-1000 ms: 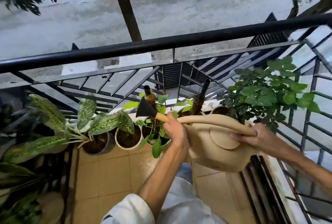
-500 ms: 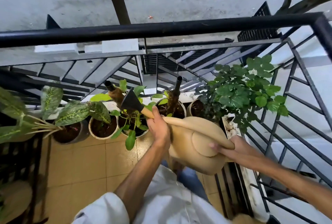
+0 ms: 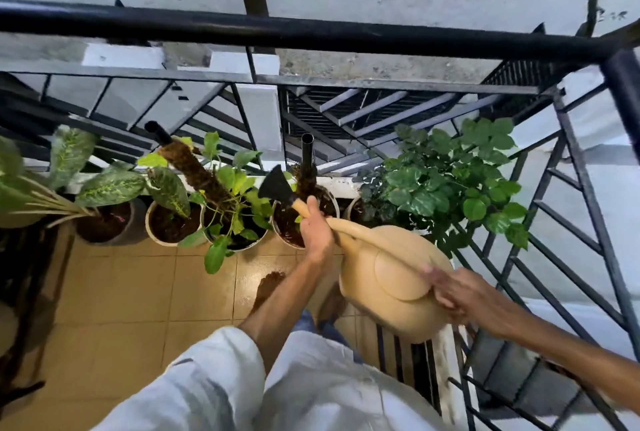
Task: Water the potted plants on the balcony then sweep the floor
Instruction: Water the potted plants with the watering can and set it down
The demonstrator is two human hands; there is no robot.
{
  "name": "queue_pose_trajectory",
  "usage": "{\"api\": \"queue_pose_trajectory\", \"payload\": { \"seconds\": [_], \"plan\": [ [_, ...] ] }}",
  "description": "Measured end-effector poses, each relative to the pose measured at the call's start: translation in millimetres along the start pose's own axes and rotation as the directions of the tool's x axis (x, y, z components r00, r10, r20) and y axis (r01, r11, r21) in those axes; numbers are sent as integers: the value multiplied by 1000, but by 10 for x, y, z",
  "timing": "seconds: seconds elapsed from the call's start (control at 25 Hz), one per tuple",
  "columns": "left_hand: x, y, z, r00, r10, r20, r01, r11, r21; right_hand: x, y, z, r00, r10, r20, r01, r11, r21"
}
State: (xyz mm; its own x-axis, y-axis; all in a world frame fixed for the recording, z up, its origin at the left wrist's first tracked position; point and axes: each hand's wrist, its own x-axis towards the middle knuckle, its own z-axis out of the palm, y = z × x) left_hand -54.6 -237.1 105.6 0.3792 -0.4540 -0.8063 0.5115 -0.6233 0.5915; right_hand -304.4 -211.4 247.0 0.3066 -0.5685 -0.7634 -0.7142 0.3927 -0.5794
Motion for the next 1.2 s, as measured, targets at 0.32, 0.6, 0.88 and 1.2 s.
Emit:
{"api": "queue_pose_trajectory", "payload": {
  "seconds": [0.32,0.6,0.88,1.2],
  "plan": [
    [175,-351,328,992,-111,57,105,991,88,-42,281,-176,987,150,-53,-155,982,-107],
    [191,-473,251,987,-59,151,31,983,183,72,251,-217,974,221,-56,-228,954,-193],
    [290,-447,139,988,-68,139,38,978,207,268,233,-169,952,283,-115,-302,929,-214],
    [421,-275,75,985,-43,166,15,986,168,297,52,-125,988,151,-25,-153,968,-197]
  ]
}}
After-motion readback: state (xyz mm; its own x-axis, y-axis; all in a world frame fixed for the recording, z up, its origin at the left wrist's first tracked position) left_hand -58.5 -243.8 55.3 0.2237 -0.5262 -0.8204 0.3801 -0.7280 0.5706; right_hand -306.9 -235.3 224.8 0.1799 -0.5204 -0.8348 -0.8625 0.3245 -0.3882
